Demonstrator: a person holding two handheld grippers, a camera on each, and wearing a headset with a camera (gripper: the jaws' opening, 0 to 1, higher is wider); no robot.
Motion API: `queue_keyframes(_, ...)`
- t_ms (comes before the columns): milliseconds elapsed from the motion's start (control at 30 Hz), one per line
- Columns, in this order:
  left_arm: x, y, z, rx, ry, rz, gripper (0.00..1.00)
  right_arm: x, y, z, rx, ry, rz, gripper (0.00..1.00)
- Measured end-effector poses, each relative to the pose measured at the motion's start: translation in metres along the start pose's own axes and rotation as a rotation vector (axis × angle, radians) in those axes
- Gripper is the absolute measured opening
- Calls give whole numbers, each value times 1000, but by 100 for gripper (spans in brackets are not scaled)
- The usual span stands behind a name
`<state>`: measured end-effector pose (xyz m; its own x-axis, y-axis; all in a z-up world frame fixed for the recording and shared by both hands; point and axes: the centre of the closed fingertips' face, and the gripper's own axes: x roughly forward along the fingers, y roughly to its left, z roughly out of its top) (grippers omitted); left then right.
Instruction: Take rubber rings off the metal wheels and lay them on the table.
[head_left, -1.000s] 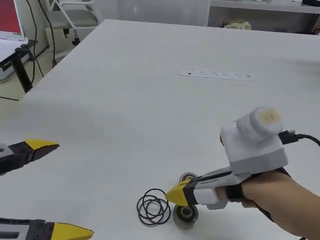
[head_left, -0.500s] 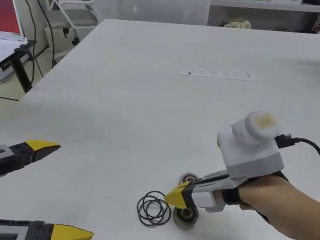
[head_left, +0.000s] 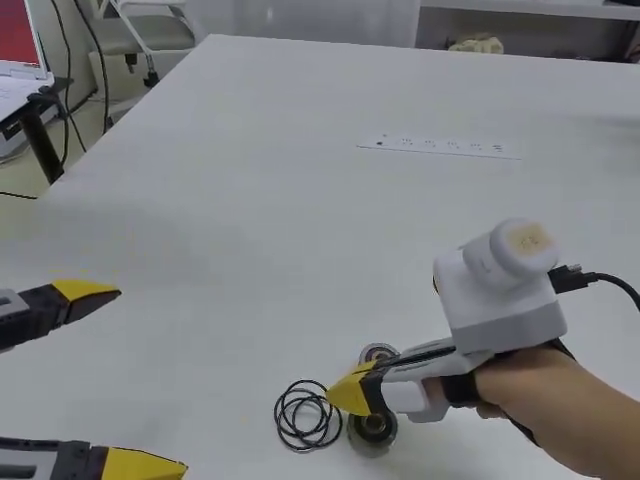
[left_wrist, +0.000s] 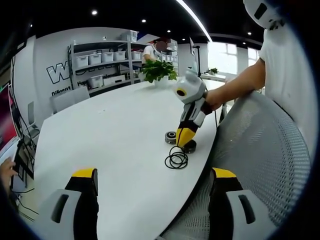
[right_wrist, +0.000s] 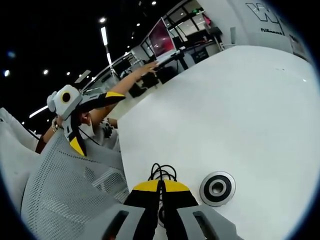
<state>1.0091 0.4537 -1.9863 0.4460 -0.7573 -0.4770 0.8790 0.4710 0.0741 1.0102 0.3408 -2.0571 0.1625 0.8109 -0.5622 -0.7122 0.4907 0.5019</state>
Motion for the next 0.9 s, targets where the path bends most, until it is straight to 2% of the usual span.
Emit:
queue_keyframes(467,0,0,-4,1,13,2,90,5,-8,-4,-26,25,-46,0)
queue_keyframes(600,0,0,-2,4,7,3,90,8,-11,-8,-74,54,-77,0)
queue_keyframes(900,-1,2,-2,4,7,10,90,11,-14,-8,-135,66,-106,1)
